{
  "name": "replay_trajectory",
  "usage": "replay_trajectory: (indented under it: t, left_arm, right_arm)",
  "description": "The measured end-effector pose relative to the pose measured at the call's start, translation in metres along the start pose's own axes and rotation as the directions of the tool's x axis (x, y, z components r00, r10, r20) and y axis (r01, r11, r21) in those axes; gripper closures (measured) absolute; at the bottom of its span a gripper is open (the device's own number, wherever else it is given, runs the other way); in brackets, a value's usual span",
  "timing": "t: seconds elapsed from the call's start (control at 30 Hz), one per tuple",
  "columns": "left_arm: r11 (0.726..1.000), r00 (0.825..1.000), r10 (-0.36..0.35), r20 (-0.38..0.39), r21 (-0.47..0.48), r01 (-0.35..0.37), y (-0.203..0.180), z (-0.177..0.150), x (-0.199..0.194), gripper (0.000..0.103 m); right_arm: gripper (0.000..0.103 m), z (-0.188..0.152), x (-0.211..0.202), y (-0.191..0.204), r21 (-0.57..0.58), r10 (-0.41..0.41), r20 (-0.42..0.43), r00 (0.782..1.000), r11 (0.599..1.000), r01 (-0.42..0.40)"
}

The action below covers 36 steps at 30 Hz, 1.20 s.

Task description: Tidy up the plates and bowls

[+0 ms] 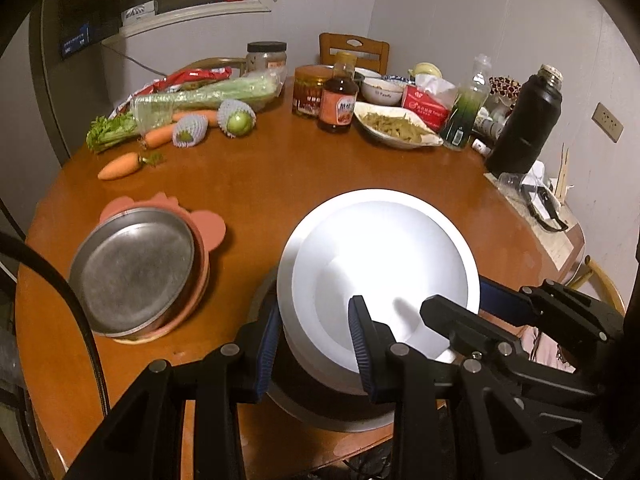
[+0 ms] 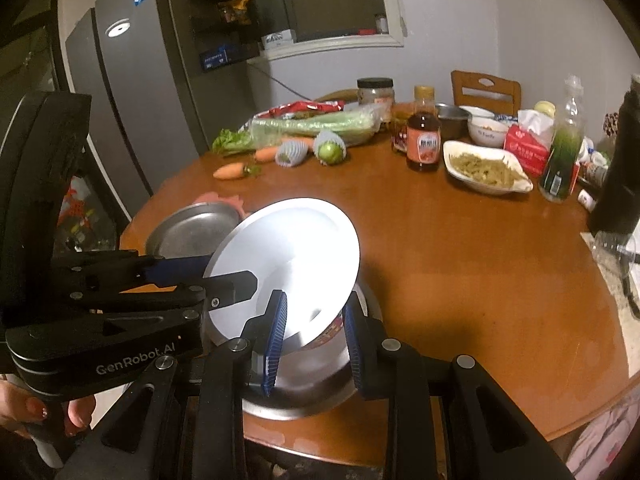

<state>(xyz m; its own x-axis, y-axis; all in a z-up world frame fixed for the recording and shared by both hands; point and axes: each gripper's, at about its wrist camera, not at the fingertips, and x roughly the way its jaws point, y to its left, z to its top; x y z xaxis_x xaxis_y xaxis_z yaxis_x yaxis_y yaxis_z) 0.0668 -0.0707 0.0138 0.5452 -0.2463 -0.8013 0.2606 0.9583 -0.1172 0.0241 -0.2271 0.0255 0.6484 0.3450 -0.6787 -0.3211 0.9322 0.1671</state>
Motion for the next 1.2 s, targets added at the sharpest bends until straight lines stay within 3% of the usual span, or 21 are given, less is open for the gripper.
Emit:
replay_trajectory:
  t: [0.6, 0.93, 1.2]
  left_arm:
    - [0.999, 0.999, 0.040, -0.018, 0.012, -0.040, 0.004, -0.012, 0.015, 0.069]
    - [0.999, 0.999, 0.040, -0.008, 0.001, -0.040, 0.011, -0.012, 0.012, 0.065]
    - [0.999, 0.999, 0.050, -0.008, -0.020, -0.050, 0.018, -0.017, 0.010, 0.051]
  right_arm:
    - [0.071, -0.017, 0.024, 0.004, -0.029, -0.038, -0.056, 0.998, 0.999, 0.036]
    - [0.063, -0.015, 0.025, 0.003, -0.026, -0.062, -0.052, 0.997, 0.998, 0.061]
    - [0.047, -0.011, 0.016, -0.003, -0.008, -0.090, -0.006, 0.996, 0.996, 0.090]
